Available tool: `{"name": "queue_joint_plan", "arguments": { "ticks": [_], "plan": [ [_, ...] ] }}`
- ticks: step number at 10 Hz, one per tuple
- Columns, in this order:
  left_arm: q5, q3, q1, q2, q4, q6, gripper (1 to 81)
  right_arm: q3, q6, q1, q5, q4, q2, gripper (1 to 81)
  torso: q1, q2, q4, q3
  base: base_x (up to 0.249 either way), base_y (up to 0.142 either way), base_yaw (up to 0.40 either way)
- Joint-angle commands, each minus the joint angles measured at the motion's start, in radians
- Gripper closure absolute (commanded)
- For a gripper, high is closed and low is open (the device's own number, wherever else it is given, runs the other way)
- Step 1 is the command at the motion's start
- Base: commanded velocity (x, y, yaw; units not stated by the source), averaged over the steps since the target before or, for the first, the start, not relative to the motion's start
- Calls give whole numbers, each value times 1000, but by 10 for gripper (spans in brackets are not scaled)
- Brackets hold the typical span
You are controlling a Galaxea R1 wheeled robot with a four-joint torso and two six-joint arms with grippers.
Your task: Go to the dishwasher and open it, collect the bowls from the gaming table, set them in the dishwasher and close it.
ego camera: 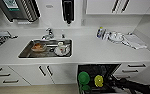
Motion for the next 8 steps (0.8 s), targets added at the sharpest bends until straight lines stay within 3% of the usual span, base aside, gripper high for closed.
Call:
{"name": "queue_joint_plan", "arguments": {
  "ticks": [1, 8],
  "plan": [
    [65, 10, -5, -7, 1, 3, 10, -19, -5, 173, -63, 62, -22, 811, 0, 0, 0, 0, 0, 0, 0],
    [38, 10, 15, -24, -8, 3, 10, -102, -3, 313, -63, 135, -21, 811, 0, 0, 0, 0, 0, 0, 0]
  ]
}}
